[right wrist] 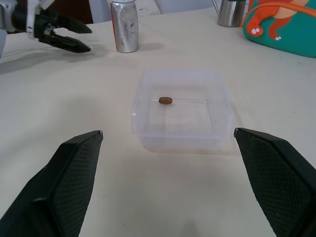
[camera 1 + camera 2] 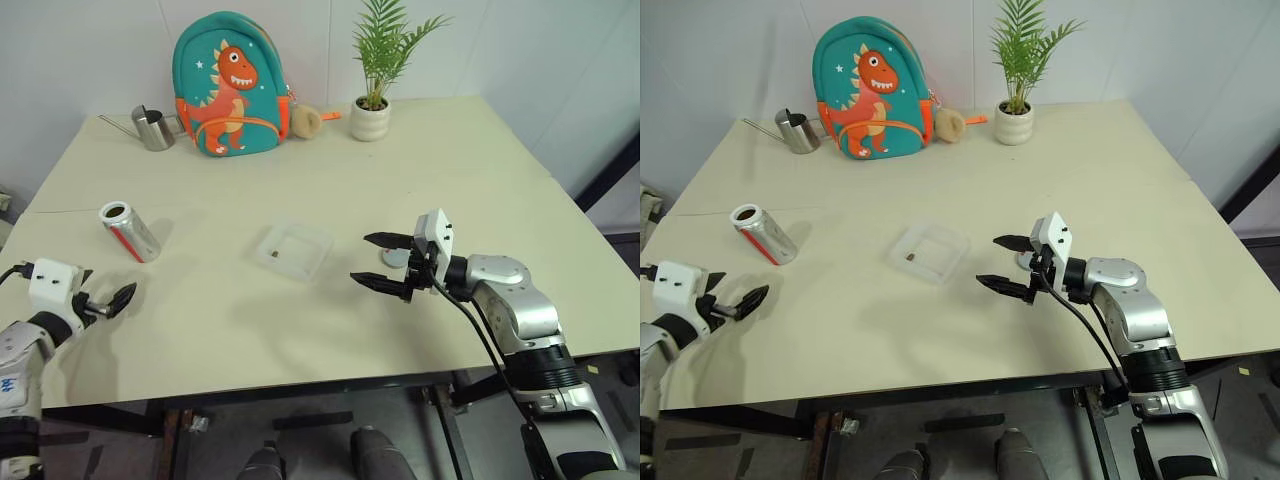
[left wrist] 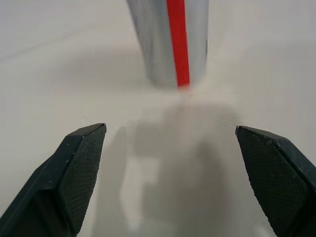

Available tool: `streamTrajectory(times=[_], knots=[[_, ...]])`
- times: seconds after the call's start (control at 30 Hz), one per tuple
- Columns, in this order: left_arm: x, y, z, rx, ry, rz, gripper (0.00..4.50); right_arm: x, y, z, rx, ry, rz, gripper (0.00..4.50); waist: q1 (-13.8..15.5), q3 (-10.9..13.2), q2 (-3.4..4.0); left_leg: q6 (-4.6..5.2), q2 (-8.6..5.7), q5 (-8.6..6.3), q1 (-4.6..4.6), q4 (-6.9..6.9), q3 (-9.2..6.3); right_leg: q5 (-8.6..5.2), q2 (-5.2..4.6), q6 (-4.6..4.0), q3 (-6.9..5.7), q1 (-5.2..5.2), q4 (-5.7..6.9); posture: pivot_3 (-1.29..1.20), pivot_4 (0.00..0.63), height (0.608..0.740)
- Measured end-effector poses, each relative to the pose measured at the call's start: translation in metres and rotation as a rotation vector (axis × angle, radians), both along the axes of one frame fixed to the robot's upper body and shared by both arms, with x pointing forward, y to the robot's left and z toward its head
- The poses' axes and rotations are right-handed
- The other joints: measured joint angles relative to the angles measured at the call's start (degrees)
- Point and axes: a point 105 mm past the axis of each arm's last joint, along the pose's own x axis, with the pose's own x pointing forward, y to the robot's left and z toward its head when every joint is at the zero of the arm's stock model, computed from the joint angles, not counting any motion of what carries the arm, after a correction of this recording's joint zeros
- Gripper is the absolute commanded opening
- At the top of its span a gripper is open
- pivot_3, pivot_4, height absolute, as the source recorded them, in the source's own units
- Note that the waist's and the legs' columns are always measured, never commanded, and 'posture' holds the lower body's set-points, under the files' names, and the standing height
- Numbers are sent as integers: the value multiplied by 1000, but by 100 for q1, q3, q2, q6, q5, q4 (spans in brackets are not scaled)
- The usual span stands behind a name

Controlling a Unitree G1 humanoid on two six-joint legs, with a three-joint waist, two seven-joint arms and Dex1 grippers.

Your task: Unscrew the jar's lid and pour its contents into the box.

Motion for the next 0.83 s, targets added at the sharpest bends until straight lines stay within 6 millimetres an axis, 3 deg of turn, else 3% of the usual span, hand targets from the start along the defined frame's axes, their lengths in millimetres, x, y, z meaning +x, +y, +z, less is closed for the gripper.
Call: streamTrajectory(times=[0.17, 0.53, 0.83], knots=[[-15, -44, 15, 85, -6, -286, 4475, 4, -2, 7, -14, -52, 5, 4500, 106, 0, 0, -1, 3, 0, 0, -7, -2, 3, 0, -3, -5, 6, -21, 0, 150, 740], [-33, -114, 37, 81, -72, -618, 4475, 12, -5, 9, -41, -60, 56, 4500, 121, 1, 1, 1, 7, 0, -1, -16, 1, 6, 4, -3, -6, 7, -35, 0, 150, 740], [-29, -126, 45, 67, -112, -636, 4475, 9, -7, 5, -84, -71, 94, 4500, 115, 1, 2, 1, 7, 0, 0, -11, 1, 8, 8, -4, -6, 10, -33, 0, 150, 740]])
